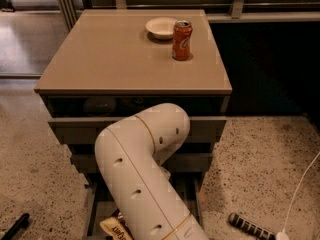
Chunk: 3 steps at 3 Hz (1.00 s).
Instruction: Place brown chip bag into bottom drawer
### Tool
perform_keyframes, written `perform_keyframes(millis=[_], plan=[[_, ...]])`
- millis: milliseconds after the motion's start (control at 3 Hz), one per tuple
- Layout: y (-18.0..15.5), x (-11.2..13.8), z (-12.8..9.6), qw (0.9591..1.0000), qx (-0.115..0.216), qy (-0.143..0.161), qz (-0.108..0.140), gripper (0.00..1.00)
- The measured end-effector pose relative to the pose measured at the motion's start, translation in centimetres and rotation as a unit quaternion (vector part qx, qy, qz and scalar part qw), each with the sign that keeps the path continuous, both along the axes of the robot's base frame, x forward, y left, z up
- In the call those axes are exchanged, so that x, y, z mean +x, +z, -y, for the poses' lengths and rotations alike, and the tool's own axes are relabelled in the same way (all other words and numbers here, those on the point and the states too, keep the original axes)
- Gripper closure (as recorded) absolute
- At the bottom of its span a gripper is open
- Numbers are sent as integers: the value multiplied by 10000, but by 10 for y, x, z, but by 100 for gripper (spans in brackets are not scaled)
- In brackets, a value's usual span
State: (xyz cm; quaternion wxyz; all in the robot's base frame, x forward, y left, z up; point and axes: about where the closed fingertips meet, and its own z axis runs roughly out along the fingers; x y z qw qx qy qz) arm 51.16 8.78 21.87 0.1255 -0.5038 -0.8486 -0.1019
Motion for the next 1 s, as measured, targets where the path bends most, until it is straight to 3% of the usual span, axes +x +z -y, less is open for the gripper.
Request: perform_keyframes(millis=[333, 667, 1000], plan=[[0, 0, 0, 10000, 0, 0, 0, 24], [0, 0, 0, 10000, 0, 1, -1, 0], [0, 0, 0, 10000, 0, 1, -2, 0]])
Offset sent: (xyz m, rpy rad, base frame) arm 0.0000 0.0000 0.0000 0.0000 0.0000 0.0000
